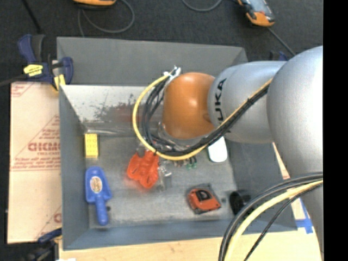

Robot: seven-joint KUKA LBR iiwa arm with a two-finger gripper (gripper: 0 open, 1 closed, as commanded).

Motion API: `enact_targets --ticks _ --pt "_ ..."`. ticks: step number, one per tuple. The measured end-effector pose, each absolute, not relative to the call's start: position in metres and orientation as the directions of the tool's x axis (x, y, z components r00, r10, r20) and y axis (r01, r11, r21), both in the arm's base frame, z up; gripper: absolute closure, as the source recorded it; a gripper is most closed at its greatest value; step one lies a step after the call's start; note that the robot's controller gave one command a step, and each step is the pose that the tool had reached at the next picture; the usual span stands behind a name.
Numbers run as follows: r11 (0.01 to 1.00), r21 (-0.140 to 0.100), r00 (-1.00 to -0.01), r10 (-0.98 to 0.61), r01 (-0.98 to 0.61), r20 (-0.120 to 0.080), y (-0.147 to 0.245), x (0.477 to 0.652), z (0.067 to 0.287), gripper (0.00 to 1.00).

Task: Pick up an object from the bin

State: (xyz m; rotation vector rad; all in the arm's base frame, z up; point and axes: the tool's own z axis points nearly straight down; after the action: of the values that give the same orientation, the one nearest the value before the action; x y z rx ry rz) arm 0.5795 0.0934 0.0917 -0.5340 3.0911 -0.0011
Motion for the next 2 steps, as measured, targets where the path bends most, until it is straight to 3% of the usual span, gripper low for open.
enact_targets --ticks 1,2 --pt "0.944 0.001 -0.944 -0.329 -0.329 -0.005 0.099 0.595 0.081 0.00" --pt "0.895 -0.002 -0.895 -0.445 -0.445 -0.007 0.101 0.571 0.074 1.00"
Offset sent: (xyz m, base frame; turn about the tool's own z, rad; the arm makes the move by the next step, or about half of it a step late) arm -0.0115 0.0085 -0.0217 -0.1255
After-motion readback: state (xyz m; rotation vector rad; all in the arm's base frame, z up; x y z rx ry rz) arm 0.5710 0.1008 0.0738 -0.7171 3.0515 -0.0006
